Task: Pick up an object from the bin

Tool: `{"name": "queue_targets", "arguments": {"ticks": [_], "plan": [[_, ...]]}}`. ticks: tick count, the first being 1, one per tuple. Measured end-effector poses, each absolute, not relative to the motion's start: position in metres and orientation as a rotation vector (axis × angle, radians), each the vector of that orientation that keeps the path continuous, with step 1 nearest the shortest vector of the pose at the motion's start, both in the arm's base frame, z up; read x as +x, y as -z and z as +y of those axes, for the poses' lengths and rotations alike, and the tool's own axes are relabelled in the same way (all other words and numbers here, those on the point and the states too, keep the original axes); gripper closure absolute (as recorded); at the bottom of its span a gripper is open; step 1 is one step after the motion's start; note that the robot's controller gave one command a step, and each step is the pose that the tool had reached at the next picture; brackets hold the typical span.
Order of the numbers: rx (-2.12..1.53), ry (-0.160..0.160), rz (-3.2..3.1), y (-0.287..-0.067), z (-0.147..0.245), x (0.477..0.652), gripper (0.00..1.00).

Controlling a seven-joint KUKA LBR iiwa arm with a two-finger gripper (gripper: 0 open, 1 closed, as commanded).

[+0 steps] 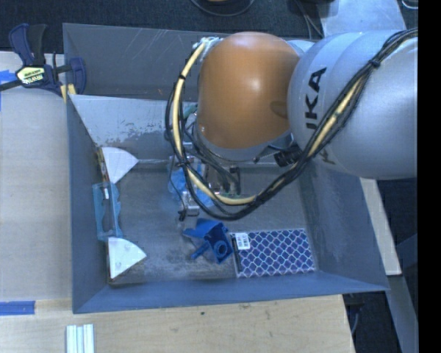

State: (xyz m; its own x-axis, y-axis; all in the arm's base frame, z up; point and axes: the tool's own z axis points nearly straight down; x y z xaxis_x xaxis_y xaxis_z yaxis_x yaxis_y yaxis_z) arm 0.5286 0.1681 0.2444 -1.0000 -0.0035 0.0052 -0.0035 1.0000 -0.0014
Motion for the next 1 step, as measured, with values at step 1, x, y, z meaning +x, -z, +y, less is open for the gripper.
{"name": "queue_targets", "arguments": {"ticks": [1], "plan": [[-0.001,0.002,-3.145,-0.2494,0.167,0.5302,0.0]]}}
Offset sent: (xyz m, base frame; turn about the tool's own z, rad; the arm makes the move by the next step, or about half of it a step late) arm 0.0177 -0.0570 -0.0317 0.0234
